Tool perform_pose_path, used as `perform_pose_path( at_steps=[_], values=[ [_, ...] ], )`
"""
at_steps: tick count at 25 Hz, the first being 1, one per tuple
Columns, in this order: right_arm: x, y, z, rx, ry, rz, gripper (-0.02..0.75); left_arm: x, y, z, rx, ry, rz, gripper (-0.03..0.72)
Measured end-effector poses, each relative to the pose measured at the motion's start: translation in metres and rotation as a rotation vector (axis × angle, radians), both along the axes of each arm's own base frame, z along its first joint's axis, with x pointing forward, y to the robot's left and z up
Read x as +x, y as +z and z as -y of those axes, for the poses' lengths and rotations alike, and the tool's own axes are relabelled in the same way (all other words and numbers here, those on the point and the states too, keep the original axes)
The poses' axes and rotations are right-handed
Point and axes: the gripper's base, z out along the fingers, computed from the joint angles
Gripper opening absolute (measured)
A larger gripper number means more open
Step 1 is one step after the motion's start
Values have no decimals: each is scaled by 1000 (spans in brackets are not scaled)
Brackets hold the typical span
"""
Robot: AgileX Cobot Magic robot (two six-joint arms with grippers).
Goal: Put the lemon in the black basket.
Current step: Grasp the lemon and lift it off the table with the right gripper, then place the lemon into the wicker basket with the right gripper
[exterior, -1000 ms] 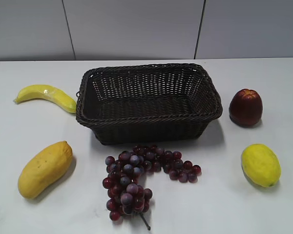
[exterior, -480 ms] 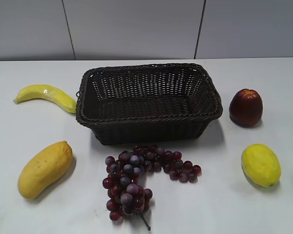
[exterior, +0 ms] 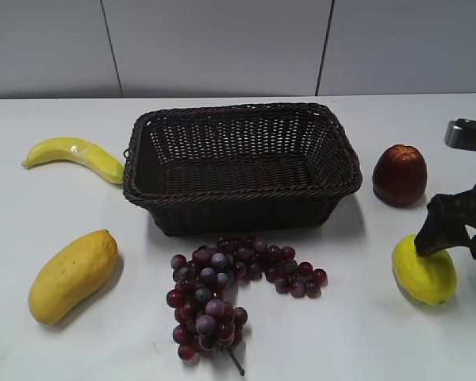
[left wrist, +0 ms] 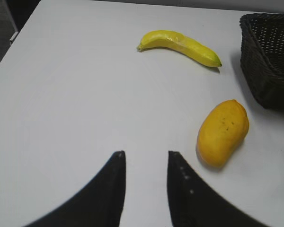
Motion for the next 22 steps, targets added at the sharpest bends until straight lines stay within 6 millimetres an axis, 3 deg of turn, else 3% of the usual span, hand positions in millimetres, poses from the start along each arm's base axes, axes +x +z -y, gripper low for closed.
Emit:
perform_pose_path(
  at_steps=[8, 13, 18, 22],
  values=[
    [9, -37, -13, -22, 45, -82, 648, 0, 0, 0, 0, 0, 0, 238],
    [12, -39, -14, -17, 53, -101, 598, 0, 0, 0, 0, 0, 0, 238],
    [23, -7, -21, 32, 111, -140, 593, 0, 0, 0, 0, 0, 0, 238],
    [42, 49, -27, 77, 140, -21, 592, 0, 0, 0, 0, 0, 0, 238]
  ],
)
